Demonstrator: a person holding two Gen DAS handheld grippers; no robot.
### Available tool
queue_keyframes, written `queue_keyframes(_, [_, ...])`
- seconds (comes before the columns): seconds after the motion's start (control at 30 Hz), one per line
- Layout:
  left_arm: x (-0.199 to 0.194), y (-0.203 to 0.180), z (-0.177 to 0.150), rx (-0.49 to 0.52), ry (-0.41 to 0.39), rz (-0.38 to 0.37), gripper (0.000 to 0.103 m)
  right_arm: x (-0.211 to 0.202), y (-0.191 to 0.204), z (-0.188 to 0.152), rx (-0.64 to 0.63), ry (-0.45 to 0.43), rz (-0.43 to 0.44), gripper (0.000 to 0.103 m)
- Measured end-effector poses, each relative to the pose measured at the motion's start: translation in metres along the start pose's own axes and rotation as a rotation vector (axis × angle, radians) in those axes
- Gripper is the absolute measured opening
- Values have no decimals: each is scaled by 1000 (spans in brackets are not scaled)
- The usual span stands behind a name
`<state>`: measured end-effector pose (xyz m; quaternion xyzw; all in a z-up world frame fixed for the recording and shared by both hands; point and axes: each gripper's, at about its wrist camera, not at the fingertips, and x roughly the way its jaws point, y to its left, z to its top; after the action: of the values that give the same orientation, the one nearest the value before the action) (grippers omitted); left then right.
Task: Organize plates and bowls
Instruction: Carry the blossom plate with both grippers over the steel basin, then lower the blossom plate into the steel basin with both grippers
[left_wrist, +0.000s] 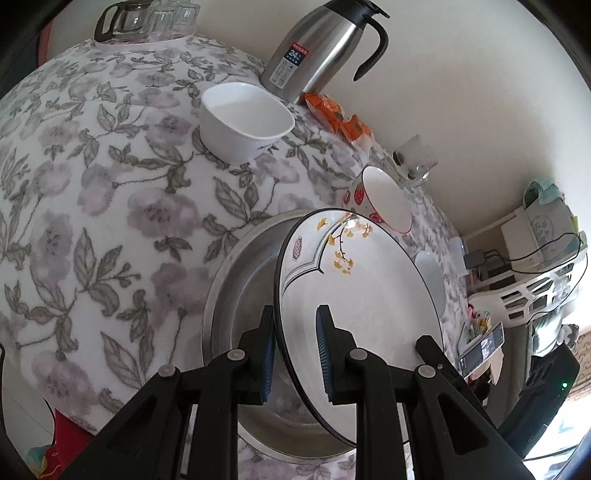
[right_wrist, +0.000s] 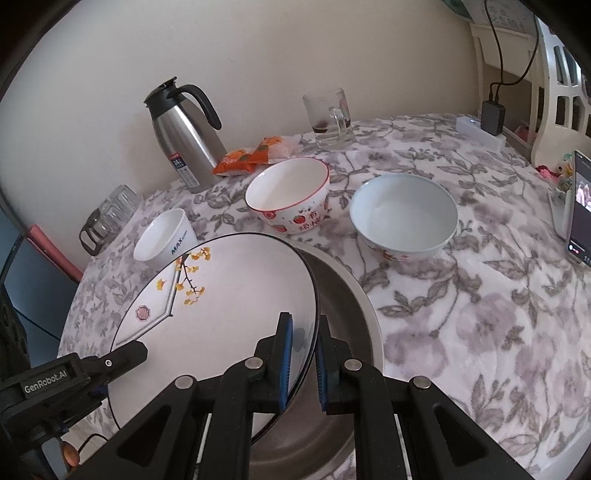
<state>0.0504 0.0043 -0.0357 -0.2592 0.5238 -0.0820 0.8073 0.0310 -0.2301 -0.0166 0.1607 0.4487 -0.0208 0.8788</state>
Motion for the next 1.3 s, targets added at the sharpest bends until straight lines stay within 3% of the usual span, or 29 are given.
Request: queue_keyframes(1.3, [32, 11, -4, -5, 126, 83, 21, 26, -7, -7, -4, 99, -13, 13])
